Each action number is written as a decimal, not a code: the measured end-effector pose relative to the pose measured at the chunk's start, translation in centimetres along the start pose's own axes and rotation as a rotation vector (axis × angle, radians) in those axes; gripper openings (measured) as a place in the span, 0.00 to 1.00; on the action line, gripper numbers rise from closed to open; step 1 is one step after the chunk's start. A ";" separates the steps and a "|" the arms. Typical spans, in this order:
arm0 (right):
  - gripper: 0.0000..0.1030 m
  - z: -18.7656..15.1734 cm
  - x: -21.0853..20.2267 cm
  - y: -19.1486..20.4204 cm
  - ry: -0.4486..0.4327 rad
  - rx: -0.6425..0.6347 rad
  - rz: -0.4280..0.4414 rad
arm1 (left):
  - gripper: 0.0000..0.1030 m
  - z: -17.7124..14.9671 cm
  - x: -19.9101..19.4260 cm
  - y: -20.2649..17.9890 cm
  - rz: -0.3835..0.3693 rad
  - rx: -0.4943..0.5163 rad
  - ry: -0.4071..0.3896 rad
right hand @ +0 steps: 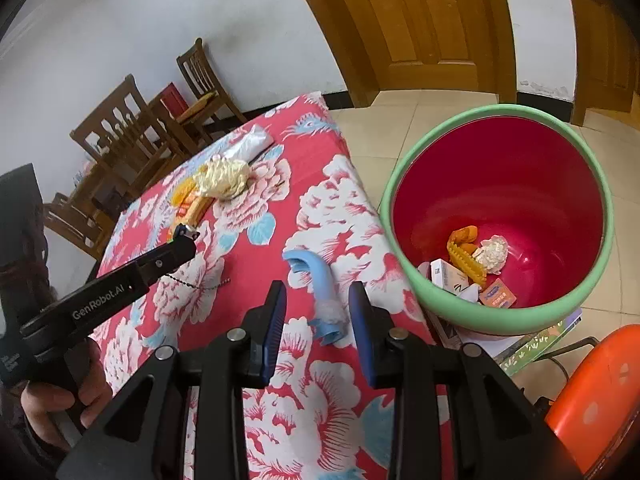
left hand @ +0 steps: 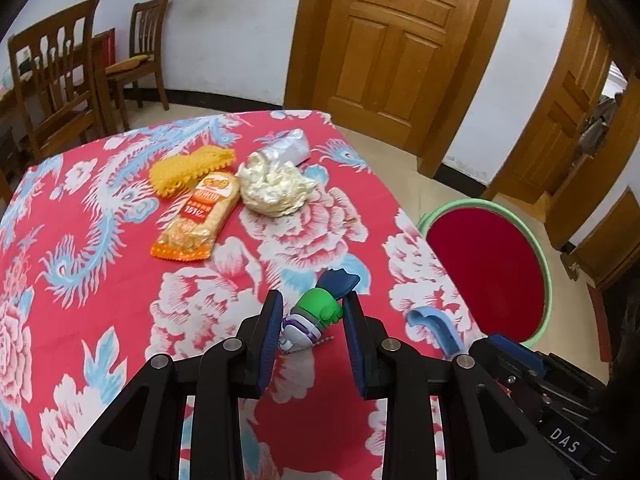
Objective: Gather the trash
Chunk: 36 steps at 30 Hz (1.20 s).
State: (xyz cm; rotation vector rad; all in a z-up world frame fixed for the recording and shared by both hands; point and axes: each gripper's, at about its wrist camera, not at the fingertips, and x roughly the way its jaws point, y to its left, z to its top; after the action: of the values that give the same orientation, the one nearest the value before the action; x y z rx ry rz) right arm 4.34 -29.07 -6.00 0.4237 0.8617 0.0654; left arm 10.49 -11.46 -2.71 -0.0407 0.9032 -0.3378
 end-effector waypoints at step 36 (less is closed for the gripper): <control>0.21 -0.7 1.7 1.5 -0.002 -0.084 -0.149 | 0.30 -0.3 -0.1 1.4 0.000 -0.030 0.000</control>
State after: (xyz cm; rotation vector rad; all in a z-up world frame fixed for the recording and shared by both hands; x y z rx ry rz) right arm 5.09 -27.07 -7.03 0.2794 0.8831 -0.0363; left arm 10.55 -10.09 -3.02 -0.0680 0.9087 -0.3241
